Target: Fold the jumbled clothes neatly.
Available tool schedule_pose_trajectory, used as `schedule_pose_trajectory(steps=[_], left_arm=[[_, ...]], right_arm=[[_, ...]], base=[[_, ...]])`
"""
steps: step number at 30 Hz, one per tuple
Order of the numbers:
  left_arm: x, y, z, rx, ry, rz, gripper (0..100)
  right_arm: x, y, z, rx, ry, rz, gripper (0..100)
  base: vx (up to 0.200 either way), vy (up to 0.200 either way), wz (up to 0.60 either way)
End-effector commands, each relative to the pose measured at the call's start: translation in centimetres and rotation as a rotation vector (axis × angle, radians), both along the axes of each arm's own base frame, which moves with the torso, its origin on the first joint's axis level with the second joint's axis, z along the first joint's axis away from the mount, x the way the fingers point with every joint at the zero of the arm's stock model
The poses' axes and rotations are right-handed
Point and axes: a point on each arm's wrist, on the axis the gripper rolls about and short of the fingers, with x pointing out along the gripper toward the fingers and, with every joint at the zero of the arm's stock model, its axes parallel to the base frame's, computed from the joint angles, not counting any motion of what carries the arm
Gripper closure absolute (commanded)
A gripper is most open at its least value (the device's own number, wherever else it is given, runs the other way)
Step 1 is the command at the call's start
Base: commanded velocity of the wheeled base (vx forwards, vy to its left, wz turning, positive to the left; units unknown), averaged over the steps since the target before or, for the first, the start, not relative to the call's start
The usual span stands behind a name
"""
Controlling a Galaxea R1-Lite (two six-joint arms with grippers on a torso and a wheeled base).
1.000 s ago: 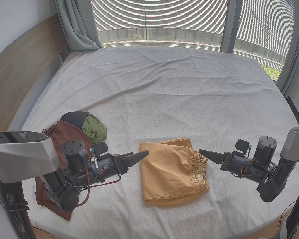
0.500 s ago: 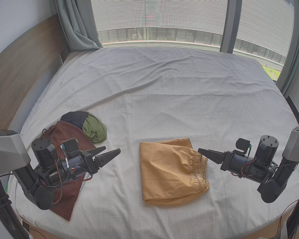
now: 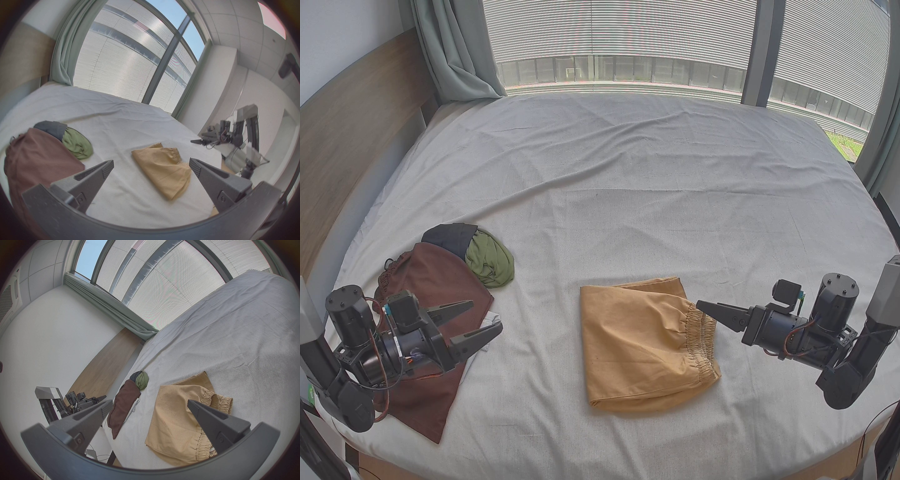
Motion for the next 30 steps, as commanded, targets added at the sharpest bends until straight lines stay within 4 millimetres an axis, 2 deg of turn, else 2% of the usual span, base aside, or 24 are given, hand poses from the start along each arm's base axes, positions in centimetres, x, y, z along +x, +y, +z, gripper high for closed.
schedule_pose_trajectory(steps=[1,7,11,17,30], left_arm=[[-0.6,1.9,-1.0,0.069,-0.012,0.039,0],[-0.4,3.5,-1.1,0.125,-0.076,0.031,0],[-0.4,4.6,-1.9,0.178,-0.125,-0.042,0],[-0.5,5.1,-1.8,0.182,-0.158,-0.09,0],[-0.8,5.2,-2.1,0.186,-0.152,-0.099,0]], right_arm=[[0.0,0.0,-0.2,-0.002,0.007,0.002,0],[0.1,-0.1,-0.9,-0.011,0.033,-0.003,0],[0.4,-0.2,-1.9,-0.022,0.068,-0.009,0],[0.7,-0.5,-3.4,-0.039,0.117,-0.026,0],[1.2,-2.8,-8.4,-0.175,0.216,-0.084,0]], base=[[0.0,0.0,0.0],[0.0,0.0,0.0],[0.0,0.0,0.0],[0.0,0.0,0.0],[0.0,0.0,0.0]])
